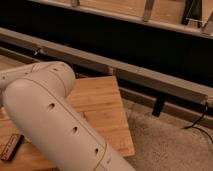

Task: Wipe the white sponge on the table

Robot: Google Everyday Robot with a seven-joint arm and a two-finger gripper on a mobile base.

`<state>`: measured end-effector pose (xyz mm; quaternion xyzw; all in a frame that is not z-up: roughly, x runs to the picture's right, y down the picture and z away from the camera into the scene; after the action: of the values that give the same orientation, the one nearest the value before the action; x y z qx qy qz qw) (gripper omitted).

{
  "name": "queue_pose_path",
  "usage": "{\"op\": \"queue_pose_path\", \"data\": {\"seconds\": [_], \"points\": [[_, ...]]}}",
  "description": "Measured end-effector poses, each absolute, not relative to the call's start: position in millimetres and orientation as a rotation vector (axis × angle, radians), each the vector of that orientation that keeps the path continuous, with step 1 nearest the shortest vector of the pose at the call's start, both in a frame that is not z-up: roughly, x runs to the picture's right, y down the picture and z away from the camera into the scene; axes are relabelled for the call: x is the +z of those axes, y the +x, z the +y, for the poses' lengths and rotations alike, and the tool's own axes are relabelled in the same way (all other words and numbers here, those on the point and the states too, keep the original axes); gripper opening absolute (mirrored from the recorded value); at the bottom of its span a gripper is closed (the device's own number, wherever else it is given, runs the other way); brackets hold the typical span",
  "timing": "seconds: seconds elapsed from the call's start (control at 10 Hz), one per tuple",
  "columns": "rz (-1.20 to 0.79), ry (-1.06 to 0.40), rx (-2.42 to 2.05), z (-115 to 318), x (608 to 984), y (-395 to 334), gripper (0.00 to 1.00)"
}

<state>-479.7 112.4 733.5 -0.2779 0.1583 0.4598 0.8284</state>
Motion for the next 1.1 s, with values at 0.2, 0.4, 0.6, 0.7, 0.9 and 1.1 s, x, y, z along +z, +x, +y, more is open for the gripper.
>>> {"op": "queue_pose_path", "data": {"seconds": [0.2, 0.4, 0.6, 0.7, 0.9, 1.1], "points": [[0.339, -0.589, 0.976, 113, 734, -479, 0.65], [0.365, -0.581, 1.022, 116, 740, -469, 0.65], [0.425, -0.573, 1.145, 124, 747, -457, 0.65], [0.463, -0.562, 1.238, 127, 750, -451, 0.65], [0.507, -0.537, 1.369, 126, 750, -450, 0.65], [0.525, -0.530, 1.423, 128, 749, -453, 0.65]]}}
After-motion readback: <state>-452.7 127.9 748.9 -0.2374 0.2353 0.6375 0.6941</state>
